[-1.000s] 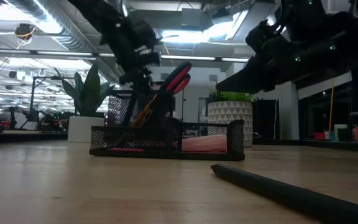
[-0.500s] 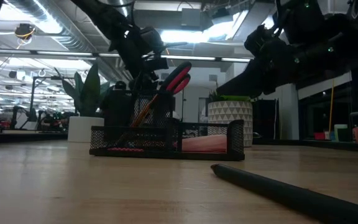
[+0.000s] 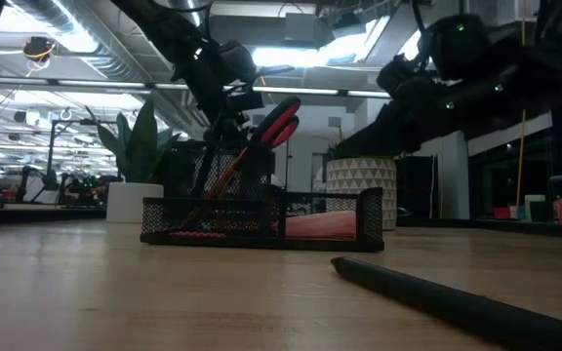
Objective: Pick and place office supplies into organizer
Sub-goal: Put the orange pencil into the desk organizer
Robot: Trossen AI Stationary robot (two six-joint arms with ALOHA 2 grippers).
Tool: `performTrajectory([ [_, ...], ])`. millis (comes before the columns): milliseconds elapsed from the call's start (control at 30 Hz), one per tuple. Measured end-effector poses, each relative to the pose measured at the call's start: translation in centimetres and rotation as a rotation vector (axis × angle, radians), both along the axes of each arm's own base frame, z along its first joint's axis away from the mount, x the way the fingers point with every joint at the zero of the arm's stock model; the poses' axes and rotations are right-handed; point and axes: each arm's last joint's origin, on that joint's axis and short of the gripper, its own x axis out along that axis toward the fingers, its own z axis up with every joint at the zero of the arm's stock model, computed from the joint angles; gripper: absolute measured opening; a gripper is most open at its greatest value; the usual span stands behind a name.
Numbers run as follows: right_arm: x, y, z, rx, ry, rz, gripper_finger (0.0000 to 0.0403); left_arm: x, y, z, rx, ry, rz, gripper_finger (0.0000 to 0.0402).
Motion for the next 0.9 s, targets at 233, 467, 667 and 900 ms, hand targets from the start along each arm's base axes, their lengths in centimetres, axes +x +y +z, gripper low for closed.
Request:
performTrajectory([
  [233, -0.1, -0.7, 0.0, 0.014, -0.002, 0.01, 0.0, -0.4, 0.5, -0.1, 0.017, 0.021, -0.016, 0.0132],
  [467, -0.1, -1.2, 0.0, 0.013, -0.005, -0.01, 0.0, -1.2, 2.0, 0.4, -0.017, -0.028, -0.009, 0.0132],
  [667, -0.1, -1.3, 0.0, 0.009, -0.005, -0.01, 0.0, -0.9, 2.4, -0.4, -0.027, -0.026, -0.011, 0.0132],
  [900, -0.2, -1.6, 0.1, 0.008, -0.01, -0.023, 0.0, 0.1, 4.1, -4.8, -0.078, 0.099, -0.014, 0.0132],
])
